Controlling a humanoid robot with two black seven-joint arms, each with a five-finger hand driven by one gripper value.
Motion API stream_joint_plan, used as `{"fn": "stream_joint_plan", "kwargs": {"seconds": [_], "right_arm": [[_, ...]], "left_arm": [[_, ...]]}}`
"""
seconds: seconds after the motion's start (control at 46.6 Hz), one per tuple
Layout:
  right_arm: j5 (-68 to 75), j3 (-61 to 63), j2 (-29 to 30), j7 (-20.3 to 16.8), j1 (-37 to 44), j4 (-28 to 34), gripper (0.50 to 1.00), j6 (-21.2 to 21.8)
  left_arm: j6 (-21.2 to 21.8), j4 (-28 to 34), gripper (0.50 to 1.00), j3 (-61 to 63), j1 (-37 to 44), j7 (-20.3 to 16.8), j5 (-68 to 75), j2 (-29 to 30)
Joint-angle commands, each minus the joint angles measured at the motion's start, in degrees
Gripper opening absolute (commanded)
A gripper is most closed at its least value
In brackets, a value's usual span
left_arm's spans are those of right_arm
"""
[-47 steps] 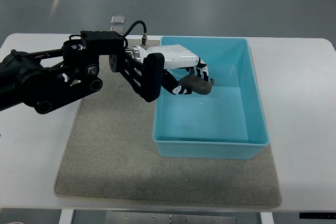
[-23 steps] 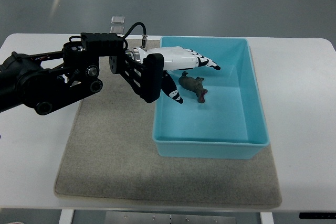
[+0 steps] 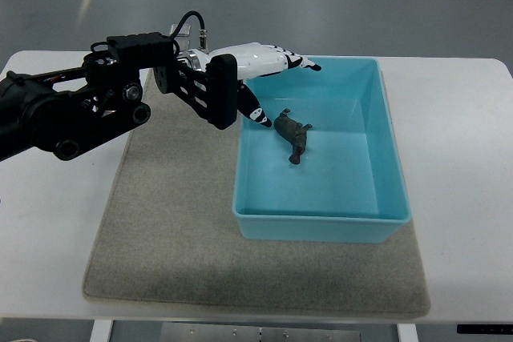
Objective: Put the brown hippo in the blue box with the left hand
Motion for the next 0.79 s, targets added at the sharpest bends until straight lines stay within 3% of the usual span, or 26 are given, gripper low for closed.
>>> {"fn": "stream_joint_plan", "kwargs": {"seconds": [0.0,0.386,0.472,0.515,0.772], "right_arm": [[0.0,0.0,0.0,0.0,0.0,0.0,0.936,0.0],[0.0,0.0,0.0,0.0,0.0,0.0,0.936,0.0],[0.0,0.0,0.0,0.0,0.0,0.0,0.936,0.0],[0.0,0.0,0.0,0.0,0.0,0.0,0.936,0.0],[0.0,0.0,0.0,0.0,0.0,0.0,0.936,0.0]], "left_arm": [[0.3,0.8,0.964,-2.9,0.1,0.2,-3.6,0.0],[2.8,9.8,0.964,-6.1,0.1,0.1,-17.1,0.4],[4.0,11.3,0.969,-6.3,0.4,0.1,-22.6,0.5],[4.4,12.2,0.994,-6.3,0.6,-0.2,-25.6,0.5],[5.3,18.5,0.994,-6.2,0.9,-0.6,-43.0,0.5]]}}
